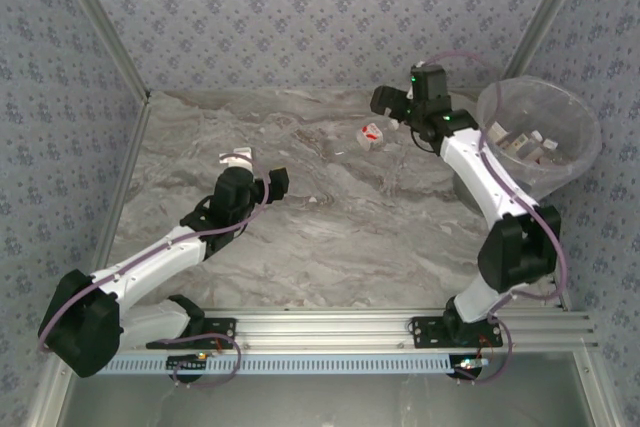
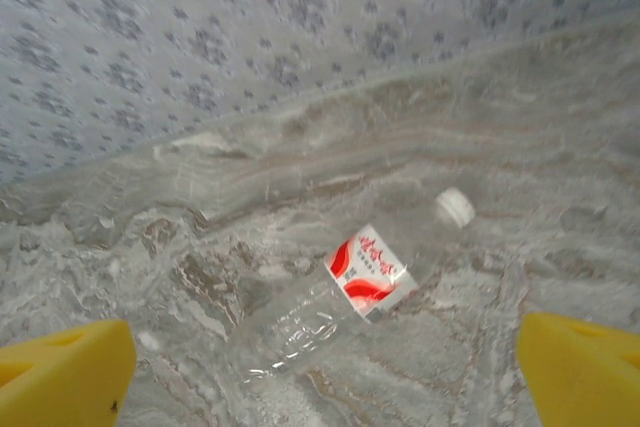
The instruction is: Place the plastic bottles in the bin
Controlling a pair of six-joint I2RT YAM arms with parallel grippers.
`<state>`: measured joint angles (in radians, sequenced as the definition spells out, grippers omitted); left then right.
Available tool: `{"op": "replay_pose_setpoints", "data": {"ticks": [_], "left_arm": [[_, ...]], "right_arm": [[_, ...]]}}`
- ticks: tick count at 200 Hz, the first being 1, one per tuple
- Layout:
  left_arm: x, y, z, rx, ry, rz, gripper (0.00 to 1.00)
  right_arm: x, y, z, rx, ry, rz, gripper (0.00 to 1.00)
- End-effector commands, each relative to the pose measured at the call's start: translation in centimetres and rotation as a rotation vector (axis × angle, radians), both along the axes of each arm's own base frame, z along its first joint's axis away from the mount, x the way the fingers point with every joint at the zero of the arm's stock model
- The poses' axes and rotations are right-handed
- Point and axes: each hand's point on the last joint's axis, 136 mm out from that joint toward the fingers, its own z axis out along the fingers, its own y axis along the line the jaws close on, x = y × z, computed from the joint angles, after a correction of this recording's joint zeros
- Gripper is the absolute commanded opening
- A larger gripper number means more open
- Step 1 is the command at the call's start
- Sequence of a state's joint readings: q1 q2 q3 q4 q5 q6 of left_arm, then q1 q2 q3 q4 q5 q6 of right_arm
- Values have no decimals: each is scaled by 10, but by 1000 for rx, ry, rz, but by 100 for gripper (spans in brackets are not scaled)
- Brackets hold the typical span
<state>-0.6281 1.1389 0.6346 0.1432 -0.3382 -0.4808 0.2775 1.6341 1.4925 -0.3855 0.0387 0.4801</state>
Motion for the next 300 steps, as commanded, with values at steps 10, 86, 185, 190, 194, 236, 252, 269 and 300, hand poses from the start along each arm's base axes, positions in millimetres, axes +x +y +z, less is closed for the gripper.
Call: {"op": "replay_pose_setpoints", "data": {"ticks": [10,86,185,190,194,236,252,269,300], "left_arm": [[0,9,8,-8,-18,34,99],[-6,22,6,2,-24,68,99],[-13,45,0,-5,-31,137,100],[-13,45,-1,-6,-29,137,99],[-13,45,-1,-6,-27,136,100],[-14,46,-1,-9,-26,139,100],[-14,47,-1,-9,-28,142,99],[-14,47,-2,-8,-26,146,99],[-12,46,-3,-14,-24,147,99]], "right_arm": [[18,11,-40,134,128,-101,100],[53,37,-145,205,340,-341,100],[59,43,-203,71,475,-359,98],[60,41,-204,55,475,-358,98],[60,42,-206,45,479,-354,98],[57,40,-214,1,507,-315,85],[56,42,-212,-10,507,-282,80],[55,44,-213,-34,507,-249,76],[55,42,-219,-40,506,-240,77]]}}
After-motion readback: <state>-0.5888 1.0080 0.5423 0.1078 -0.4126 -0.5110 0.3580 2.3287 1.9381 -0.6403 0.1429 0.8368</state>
